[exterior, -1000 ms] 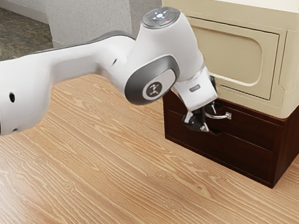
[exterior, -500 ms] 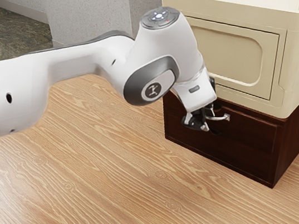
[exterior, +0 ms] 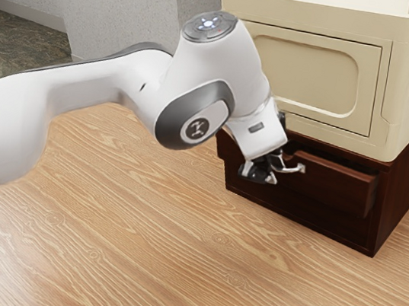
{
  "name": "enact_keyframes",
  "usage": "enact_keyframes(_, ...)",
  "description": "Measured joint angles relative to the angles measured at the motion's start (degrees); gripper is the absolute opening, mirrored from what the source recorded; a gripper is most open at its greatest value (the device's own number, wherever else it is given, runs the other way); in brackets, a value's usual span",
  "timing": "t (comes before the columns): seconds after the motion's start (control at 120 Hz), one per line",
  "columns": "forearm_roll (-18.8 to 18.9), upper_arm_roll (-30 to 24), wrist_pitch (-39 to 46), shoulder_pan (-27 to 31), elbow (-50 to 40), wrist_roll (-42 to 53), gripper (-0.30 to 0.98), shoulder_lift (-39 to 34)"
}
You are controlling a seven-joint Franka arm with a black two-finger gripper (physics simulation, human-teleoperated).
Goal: Pull the drawer handle with one arm to open the drawer
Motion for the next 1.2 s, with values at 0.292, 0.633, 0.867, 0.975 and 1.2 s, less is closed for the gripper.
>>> enact_keyframes(0.292,-1.07,0.0,2.18,0.15,-6.08,-0.26,0.12,-4.6)
enact_keyframes(0.633,-1.35,-0.05,4.05,0.21,-10.13,-0.87,0.11,-7.47)
enact_keyframes(0.867,-1.41,-0.08,4.92,0.28,-13.0,-1.28,0.08,-10.14)
enact_keyframes(0.975,-1.39,-0.05,5.28,0.28,-14.62,-1.47,0.08,-11.47)
enact_keyframes(1.2,-1.54,0.06,5.9,0.28,-17.75,-1.73,0.07,-14.35)
